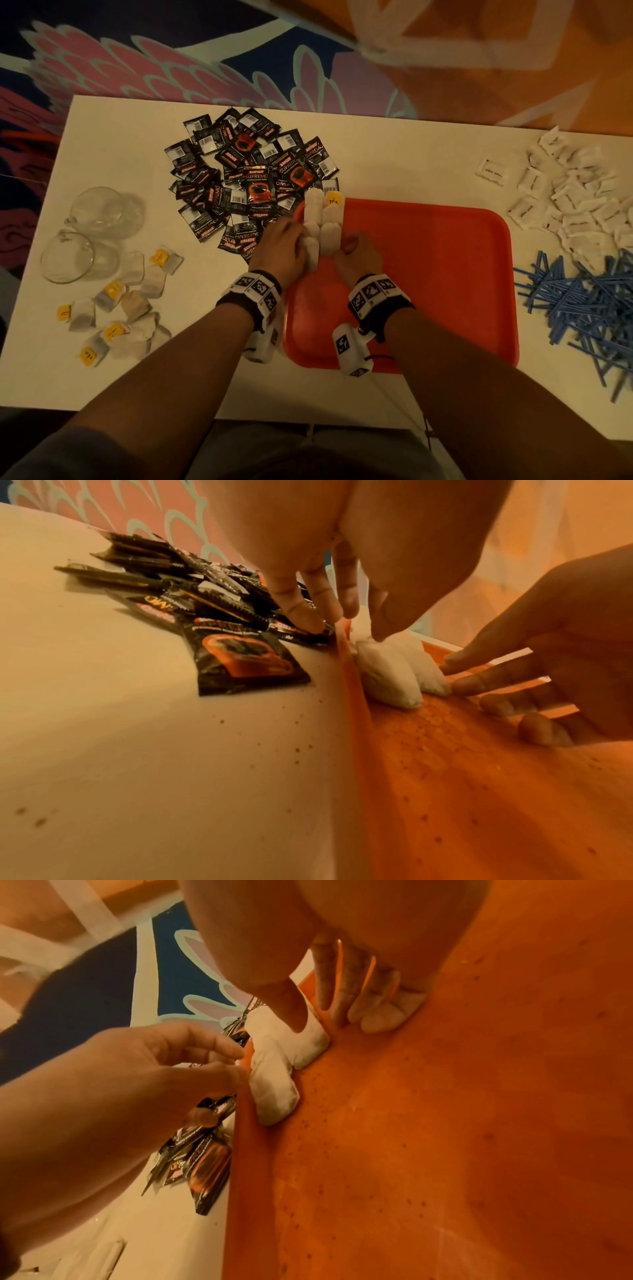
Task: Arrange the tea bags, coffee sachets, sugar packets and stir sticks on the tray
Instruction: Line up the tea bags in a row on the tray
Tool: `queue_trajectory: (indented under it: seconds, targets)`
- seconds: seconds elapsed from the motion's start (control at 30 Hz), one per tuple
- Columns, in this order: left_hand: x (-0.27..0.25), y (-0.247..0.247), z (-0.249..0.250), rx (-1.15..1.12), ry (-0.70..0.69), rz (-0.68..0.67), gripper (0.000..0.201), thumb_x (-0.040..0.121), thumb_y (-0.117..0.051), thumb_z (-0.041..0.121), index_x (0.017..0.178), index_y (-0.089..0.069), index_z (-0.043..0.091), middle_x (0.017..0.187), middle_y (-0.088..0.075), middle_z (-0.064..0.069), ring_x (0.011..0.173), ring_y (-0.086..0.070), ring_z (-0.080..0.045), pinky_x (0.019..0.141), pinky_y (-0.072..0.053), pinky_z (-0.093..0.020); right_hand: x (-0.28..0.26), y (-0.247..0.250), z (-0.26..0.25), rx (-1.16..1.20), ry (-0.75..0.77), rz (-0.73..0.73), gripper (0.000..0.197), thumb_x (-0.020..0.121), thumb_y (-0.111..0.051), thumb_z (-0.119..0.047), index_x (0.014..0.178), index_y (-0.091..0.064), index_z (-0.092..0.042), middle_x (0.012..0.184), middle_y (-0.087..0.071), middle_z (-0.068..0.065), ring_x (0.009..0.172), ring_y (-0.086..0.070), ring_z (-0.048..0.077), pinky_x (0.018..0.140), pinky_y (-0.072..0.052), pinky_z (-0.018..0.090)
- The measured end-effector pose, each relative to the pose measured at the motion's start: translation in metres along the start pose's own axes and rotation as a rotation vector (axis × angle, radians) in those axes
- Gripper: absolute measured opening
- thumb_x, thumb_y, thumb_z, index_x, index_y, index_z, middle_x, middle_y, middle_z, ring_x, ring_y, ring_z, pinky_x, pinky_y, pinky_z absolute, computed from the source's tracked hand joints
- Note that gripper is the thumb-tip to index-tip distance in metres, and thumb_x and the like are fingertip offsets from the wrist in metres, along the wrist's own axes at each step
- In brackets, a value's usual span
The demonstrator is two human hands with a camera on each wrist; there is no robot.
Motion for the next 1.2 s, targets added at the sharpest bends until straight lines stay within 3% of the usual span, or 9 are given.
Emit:
queue_trajectory:
  seconds: [0.13, 0.3, 0.43, 0.57, 0.7, 0.83, 0.93, 1.03, 1.2]
  targets:
    - [-0.003, 0.001, -0.002, -0.024, 0.032, -0.009, 0.027, 0.096, -0.056, 0.023, 0.12, -0.061, 0.014, 0.125, -0.05, -0.007, 0.116, -0.047, -0.023, 0.094, -0.037, -0.029, -0.001, 0.003, -0.005, -0.014, 0.007, -0.031, 0.033, 0.092, -0.06, -0.021, 0.124, -0.054, -0.015, 0.117, -0.062, 0.006, 0.108, -0.058, 0.024, 0.081, -0.042, 0.029]
    - [-0.018, 0.015, -0.002, -0.061, 0.088, 0.028, 0.024, 0.095, -0.057, 0.023, 0.118, -0.06, 0.015, 0.124, -0.048, -0.004, 0.11, -0.048, -0.02, 0.09, -0.039, -0.03, -0.006, 0.008, -0.005, -0.047, 0.004, -0.03, 0.036, 0.091, -0.062, -0.023, 0.124, -0.052, -0.016, 0.124, -0.059, 0.007, 0.113, -0.056, 0.026, 0.086, -0.044, 0.032]
    - [-0.039, 0.023, -0.02, -0.075, 0.209, 0.037, 0.026, 0.096, -0.053, 0.026, 0.121, -0.059, 0.02, 0.128, -0.048, -0.002, 0.116, -0.049, -0.021, 0.097, -0.044, -0.036, -0.015, 0.008, -0.011, -0.144, 0.026, -0.069, 0.035, 0.093, -0.058, -0.029, 0.125, -0.05, -0.018, 0.127, -0.057, 0.008, 0.113, -0.056, 0.028, 0.093, -0.047, 0.037]
    - [-0.074, 0.038, -0.059, -0.03, 0.361, 0.071, 0.032, 0.096, -0.057, 0.027, 0.127, -0.057, 0.018, 0.139, -0.043, -0.006, 0.128, -0.043, -0.027, 0.105, -0.042, -0.041, -0.033, -0.009, -0.028, -0.215, 0.087, -0.157, 0.031, 0.094, -0.053, -0.023, 0.125, -0.052, -0.019, 0.132, -0.054, 0.008, 0.118, -0.053, 0.028, 0.1, -0.044, 0.04]
    - [-0.116, 0.056, -0.1, 0.023, 0.51, 0.126, 0.04, 0.095, -0.058, 0.029, 0.133, -0.055, 0.017, 0.143, -0.04, -0.01, 0.131, -0.038, -0.032, 0.104, -0.039, -0.042, -0.054, -0.034, -0.043, -0.22, 0.129, -0.247, 0.028, 0.091, -0.057, -0.022, 0.12, -0.055, -0.022, 0.125, -0.057, 0.004, 0.11, -0.055, 0.025, 0.097, -0.045, 0.036]
    - [-0.161, 0.066, -0.138, 0.099, 0.785, 0.101, 0.054, 0.091, -0.06, 0.036, 0.141, -0.046, 0.019, 0.146, -0.034, -0.011, 0.133, -0.033, -0.037, 0.098, -0.045, -0.048, -0.075, -0.061, -0.051, -0.23, 0.19, -0.335, 0.027, 0.093, -0.061, -0.022, 0.119, -0.056, -0.019, 0.106, -0.059, -0.003, 0.086, -0.054, 0.01, 0.08, -0.045, 0.028]
    - [-0.185, 0.057, -0.152, 0.02, 0.932, 0.041, 0.07, 0.086, -0.066, 0.032, 0.147, -0.034, 0.022, 0.147, -0.027, -0.01, 0.134, -0.03, -0.039, 0.097, -0.044, -0.051, -0.088, -0.076, -0.053, -0.291, 0.22, -0.389, 0.026, 0.093, -0.063, -0.023, 0.117, -0.056, -0.022, 0.104, -0.06, -0.004, 0.092, -0.057, 0.013, 0.084, -0.047, 0.03]
    - [-0.193, 0.038, -0.149, -0.03, 0.923, -0.019, 0.07, 0.084, -0.07, 0.023, 0.144, -0.034, 0.016, 0.145, -0.026, -0.01, 0.131, -0.031, -0.04, 0.098, -0.046, -0.052, -0.097, -0.086, -0.052, -0.344, 0.228, -0.423, 0.027, 0.092, -0.064, -0.025, 0.118, -0.057, -0.023, 0.11, -0.058, -0.004, 0.096, -0.054, 0.013, 0.084, -0.044, 0.028]
    - [-0.192, 0.012, -0.125, 0.033, 0.721, -0.029, 0.067, 0.082, -0.068, 0.02, 0.142, -0.037, 0.02, 0.146, -0.025, -0.007, 0.124, -0.035, -0.035, 0.095, -0.049, -0.048, -0.106, -0.091, -0.045, -0.383, 0.238, -0.435, 0.025, 0.092, -0.064, -0.026, 0.117, -0.058, -0.023, 0.109, -0.059, -0.004, 0.094, -0.055, 0.013, 0.082, -0.047, 0.029]
Point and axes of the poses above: each hand's wrist, its own x-axis towards the middle knuckle, its own y-axis out of the back of the hand, z = x × y, the point moved 5 cm from there along x, towards the middle knuckle
